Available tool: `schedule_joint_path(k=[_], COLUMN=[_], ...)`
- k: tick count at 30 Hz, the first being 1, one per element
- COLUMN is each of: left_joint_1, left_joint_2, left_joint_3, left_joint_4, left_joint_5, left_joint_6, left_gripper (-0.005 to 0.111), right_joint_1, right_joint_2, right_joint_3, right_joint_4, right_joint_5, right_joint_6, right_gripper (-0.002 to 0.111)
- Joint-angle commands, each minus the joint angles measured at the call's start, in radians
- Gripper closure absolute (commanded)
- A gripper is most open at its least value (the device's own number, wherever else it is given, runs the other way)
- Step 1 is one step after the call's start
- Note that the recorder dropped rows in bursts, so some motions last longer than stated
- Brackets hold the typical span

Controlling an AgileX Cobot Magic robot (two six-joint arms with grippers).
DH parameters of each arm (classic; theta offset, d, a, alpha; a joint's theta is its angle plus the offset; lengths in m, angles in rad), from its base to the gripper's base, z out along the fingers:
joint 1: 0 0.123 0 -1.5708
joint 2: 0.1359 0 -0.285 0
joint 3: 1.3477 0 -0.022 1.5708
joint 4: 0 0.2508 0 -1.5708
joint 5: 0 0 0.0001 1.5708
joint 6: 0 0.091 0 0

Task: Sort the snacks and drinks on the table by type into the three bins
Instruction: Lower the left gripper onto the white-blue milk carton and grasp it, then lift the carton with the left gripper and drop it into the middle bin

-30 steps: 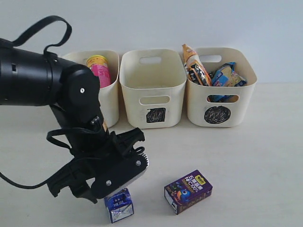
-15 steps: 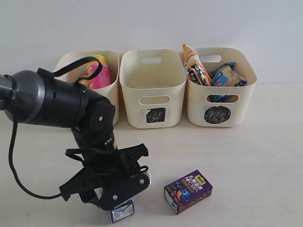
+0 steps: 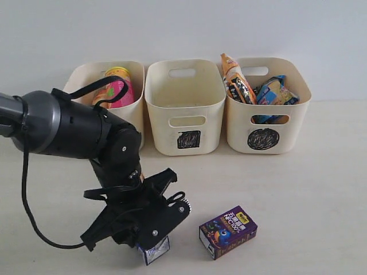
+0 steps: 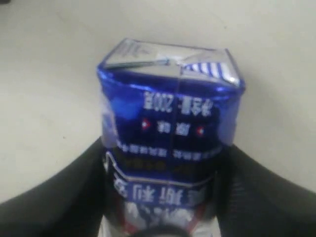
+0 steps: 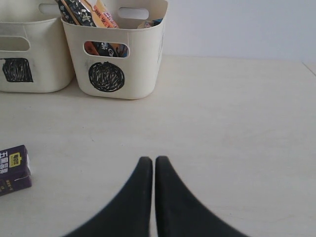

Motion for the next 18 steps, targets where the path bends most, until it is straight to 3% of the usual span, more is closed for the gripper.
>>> schedule_joint_path(k=[1,7,11,18], left_joint_1=[-0.009,-0.009,-0.009,-0.006], left_joint_2=[-0.065,-0.171,-0.238,-0.305], left_joint_3=[0.001,-0.001,-0.001,-0.001], left_joint_4=[-0.008,-0.008,-0.008,-0.008], left_joint_5=[0.003,-0.072,-0.147,-0.362], left_joint_6=[-0.148,-0.399,-0.472,-0.652], left_gripper=[0.102,0.102,0.102,0.102], right_joint_1=[-0.002,-0.002,-0.002,-0.002], right_joint_2=[-0.005,-0.005,-0.005,-0.005], right_joint_3=[0.005,0.005,0.005,0.005], right_joint_4=[-0.005,-0.005,-0.005,-0.005], right_joint_5=[-0.010,-0.009,-0.009,-0.009], right_joint_6=[-0.005,-0.003,-0.003,-0.005], right_gripper=[0.109,0.109,0.109,0.109])
